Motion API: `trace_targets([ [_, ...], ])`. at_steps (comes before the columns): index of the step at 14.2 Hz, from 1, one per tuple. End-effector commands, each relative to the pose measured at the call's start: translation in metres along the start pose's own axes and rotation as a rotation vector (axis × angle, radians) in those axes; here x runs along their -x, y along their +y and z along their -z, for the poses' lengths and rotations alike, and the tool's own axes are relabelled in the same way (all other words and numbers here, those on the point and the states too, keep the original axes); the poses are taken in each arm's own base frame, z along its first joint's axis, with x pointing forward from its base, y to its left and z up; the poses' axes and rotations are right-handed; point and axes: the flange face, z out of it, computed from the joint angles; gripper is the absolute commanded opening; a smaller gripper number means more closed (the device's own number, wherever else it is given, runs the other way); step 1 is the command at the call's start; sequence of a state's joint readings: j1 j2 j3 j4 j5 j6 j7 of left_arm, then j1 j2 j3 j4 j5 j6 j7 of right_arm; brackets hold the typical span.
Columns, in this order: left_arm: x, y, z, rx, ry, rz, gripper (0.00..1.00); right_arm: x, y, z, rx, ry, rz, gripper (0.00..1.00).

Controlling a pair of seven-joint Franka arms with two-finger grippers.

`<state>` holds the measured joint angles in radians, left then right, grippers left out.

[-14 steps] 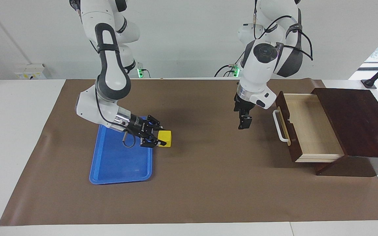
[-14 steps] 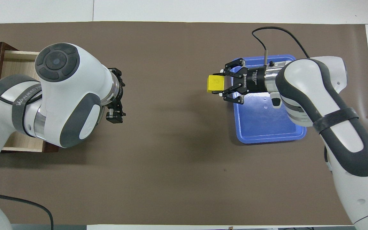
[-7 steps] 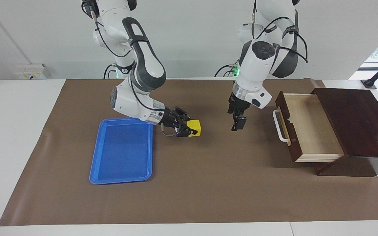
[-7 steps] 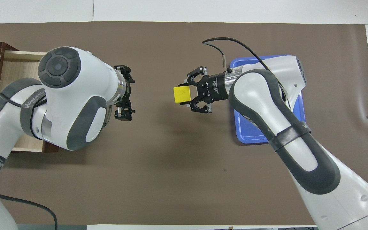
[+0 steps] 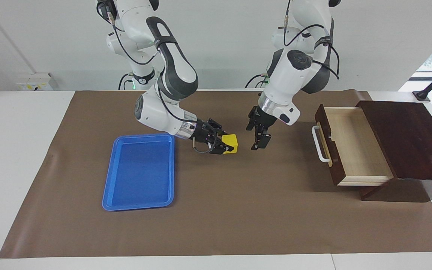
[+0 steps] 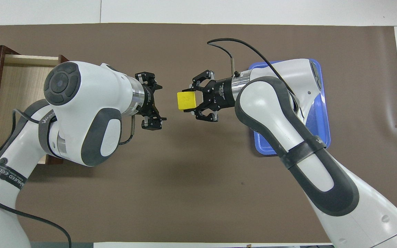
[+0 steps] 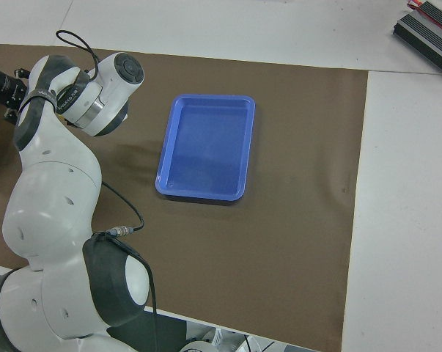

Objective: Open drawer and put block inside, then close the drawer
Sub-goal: 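Grasp the yellow block with the left gripper while the right gripper holds it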

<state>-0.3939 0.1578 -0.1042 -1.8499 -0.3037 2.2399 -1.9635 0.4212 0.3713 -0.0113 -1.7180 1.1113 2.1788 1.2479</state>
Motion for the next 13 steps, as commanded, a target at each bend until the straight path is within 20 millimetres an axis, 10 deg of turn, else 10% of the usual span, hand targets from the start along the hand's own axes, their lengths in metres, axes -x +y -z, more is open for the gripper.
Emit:
trace_targets([
  [1, -0.005, 0.001, 0.005, 0.044, -0.077, 0.057, 1.0, 0.004, -0.008, 0.001, 0.001, 0.003, -0.049, 0.0],
  [13, 0.028, -0.024, -0.034, 0.068, -0.091, -0.029, 1.0, 0.011, -0.014, 0.002, -0.003, 0.004, -0.049, 0.0],
])
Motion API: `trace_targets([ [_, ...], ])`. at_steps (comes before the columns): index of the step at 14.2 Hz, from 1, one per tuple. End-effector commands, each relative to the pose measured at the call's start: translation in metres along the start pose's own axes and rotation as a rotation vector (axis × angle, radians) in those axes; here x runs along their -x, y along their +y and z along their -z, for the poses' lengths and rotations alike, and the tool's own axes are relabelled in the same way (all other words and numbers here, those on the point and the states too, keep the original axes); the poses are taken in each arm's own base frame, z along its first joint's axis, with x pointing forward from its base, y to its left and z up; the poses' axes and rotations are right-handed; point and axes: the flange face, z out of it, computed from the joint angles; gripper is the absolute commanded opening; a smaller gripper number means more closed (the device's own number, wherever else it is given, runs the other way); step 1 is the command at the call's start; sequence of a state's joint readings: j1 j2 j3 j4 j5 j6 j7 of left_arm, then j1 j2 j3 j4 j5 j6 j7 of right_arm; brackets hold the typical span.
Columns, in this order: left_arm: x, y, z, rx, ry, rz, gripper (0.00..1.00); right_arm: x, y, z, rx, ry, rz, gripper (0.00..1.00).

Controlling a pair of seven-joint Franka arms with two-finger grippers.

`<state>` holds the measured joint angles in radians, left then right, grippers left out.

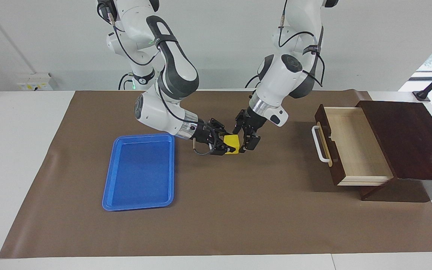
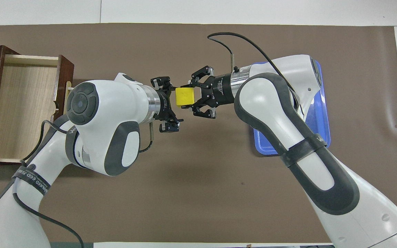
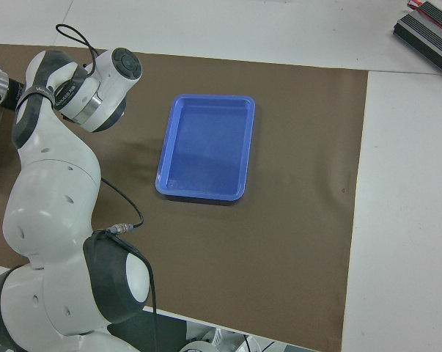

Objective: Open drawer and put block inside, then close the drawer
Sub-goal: 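Grasp the yellow block with the left gripper while the right gripper holds it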

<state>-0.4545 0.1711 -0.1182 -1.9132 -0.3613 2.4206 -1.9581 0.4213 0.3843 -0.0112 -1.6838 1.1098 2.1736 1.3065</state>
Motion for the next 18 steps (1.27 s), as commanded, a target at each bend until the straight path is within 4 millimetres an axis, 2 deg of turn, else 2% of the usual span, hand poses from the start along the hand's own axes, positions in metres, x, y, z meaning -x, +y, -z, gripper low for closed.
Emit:
trace_targets([
  [1, 0.003, -0.003, -0.006, 0.008, -0.018, -0.015, 1.0, 0.005, -0.007, 0.0, 0.005, 0.01, -0.004, 0.0],
  [3, 0.005, -0.006, -0.009, 0.008, -0.02, -0.023, 1.0, 0.005, -0.007, 0.0, 0.004, 0.01, -0.004, 0.0],
  [6, 0.013, -0.009, -0.01, 0.022, -0.029, -0.037, 0.84, 0.006, -0.007, 0.0, 0.008, 0.009, -0.003, 0.0],
  [7, 0.014, -0.01, -0.01, 0.022, -0.03, -0.037, 0.75, 0.005, -0.008, 0.001, 0.005, 0.008, -0.006, 0.0],
  [9, 0.013, -0.01, -0.01, 0.021, -0.028, -0.037, 0.4, 0.005, -0.008, 0.001, 0.005, 0.008, -0.007, 0.0],
  [11, 0.012, -0.01, -0.011, 0.02, -0.027, -0.04, 0.01, 0.006, -0.007, 0.003, 0.004, 0.007, -0.003, 0.0],
  [16, 0.012, -0.009, -0.01, 0.019, -0.027, -0.036, 0.0, 0.007, -0.008, 0.005, 0.0, 0.011, -0.034, 0.0],
  [17, 0.011, -0.009, -0.01, 0.018, -0.026, -0.036, 0.0, 0.007, -0.008, 0.007, -0.003, 0.017, -0.03, 0.54],
  [18, 0.011, -0.008, -0.009, 0.022, -0.027, -0.036, 0.0, 0.007, -0.009, 0.01, -0.003, 0.032, -0.018, 0.99],
])
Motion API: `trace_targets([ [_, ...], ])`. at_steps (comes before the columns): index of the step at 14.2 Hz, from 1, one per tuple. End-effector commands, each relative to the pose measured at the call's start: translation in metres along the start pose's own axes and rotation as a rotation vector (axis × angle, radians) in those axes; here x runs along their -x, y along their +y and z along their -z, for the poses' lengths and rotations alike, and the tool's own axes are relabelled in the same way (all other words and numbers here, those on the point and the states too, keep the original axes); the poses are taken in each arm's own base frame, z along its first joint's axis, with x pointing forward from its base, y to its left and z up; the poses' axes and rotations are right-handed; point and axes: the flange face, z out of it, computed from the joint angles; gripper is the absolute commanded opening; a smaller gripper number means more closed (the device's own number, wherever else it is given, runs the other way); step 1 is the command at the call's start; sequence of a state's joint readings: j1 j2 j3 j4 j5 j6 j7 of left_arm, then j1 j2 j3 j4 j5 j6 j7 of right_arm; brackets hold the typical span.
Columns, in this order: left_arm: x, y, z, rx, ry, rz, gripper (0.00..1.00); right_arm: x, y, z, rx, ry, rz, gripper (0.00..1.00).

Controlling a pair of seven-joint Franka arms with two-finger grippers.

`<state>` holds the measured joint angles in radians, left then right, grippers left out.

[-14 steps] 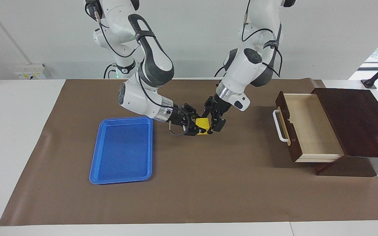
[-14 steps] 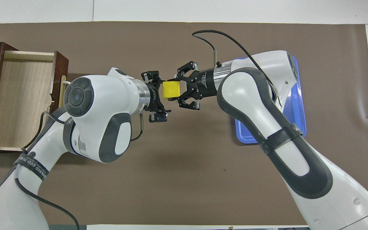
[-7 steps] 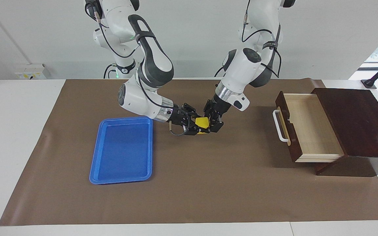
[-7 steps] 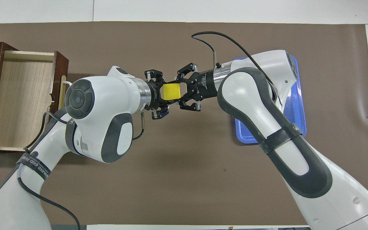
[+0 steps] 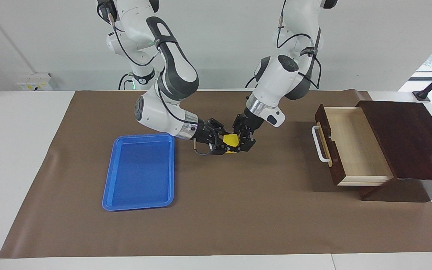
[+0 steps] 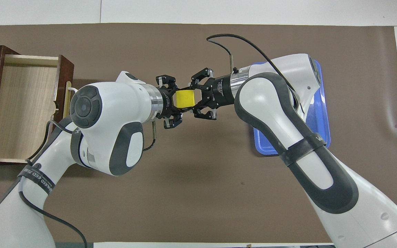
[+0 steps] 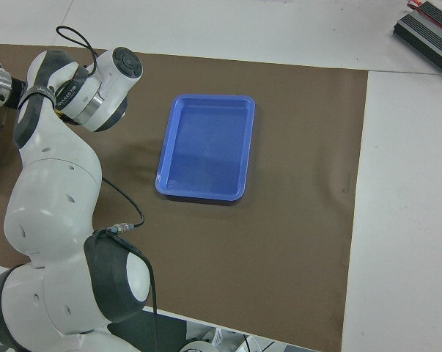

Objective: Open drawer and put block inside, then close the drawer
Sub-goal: 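Grasp the yellow block with the left gripper while the right gripper holds it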

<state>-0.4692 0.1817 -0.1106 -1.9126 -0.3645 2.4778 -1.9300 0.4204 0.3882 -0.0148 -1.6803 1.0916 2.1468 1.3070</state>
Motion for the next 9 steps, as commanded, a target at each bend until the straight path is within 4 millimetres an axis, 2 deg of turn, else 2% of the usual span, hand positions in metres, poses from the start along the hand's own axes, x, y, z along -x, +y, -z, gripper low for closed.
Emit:
trace_targets([
  [1, 0.009, -0.011, -0.006, -0.019, -0.01, -0.012, 0.0, 0.011, -0.009, 0.01, -0.023, 0.038, -0.011, 1.0],
  [4, 0.008, -0.009, -0.005, -0.019, -0.008, -0.013, 0.0, 0.011, -0.011, 0.018, -0.026, 0.041, -0.005, 1.0],
  [7, 0.008, 0.001, 0.009, -0.051, 0.004, -0.009, 0.0, 0.008, -0.012, 0.022, -0.014, 0.037, -0.009, 1.0],
  [8, -0.004, 0.011, 0.019, -0.075, 0.023, 0.008, 0.0, 0.011, -0.014, 0.025, -0.02, 0.035, -0.004, 1.0],
  [9, -0.024, 0.027, 0.041, -0.091, 0.048, 0.028, 0.0, 0.013, -0.014, 0.026, -0.01, 0.037, 0.003, 1.0],
])
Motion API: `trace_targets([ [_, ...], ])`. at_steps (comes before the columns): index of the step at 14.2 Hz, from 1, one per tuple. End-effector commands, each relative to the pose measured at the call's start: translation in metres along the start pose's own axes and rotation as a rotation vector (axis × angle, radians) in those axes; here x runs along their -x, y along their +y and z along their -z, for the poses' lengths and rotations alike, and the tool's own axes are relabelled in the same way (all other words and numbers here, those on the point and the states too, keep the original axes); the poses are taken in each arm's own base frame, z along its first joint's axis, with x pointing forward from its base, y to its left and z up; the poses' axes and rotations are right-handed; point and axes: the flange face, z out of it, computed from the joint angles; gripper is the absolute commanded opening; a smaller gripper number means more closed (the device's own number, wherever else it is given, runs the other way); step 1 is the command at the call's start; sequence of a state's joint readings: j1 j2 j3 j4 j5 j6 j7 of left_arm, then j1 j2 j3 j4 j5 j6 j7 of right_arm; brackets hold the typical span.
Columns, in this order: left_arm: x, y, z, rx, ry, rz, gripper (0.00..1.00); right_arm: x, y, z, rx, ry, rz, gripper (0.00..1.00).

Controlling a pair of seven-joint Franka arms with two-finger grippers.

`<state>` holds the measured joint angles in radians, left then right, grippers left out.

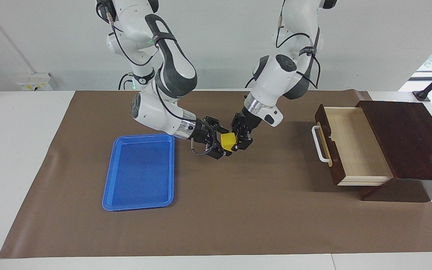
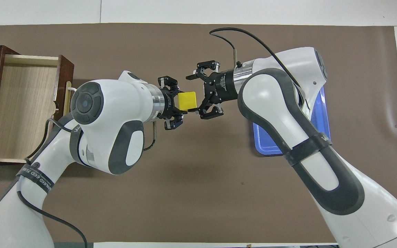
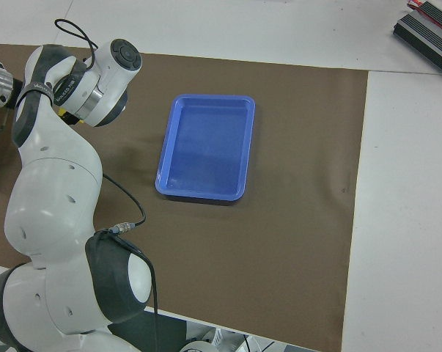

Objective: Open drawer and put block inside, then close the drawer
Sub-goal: 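Carry the block into the open drawer with the left gripper while the right gripper withdraws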

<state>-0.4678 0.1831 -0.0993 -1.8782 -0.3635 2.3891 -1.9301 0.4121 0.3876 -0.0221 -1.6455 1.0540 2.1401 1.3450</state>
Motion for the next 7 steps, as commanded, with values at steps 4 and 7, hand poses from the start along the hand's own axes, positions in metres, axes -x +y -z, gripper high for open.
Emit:
trace_targets([
  [4, -0.112, 0.056, 0.144, -0.036, 0.065, 0.055, 0.0, -0.009, -0.018, 0.046, 0.016, 0.084, 0.039, 1.0],
  [7, -0.212, 0.068, 0.196, -0.065, 0.092, 0.012, 0.0, -0.022, -0.029, 0.096, 0.028, 0.189, 0.103, 1.0],
])
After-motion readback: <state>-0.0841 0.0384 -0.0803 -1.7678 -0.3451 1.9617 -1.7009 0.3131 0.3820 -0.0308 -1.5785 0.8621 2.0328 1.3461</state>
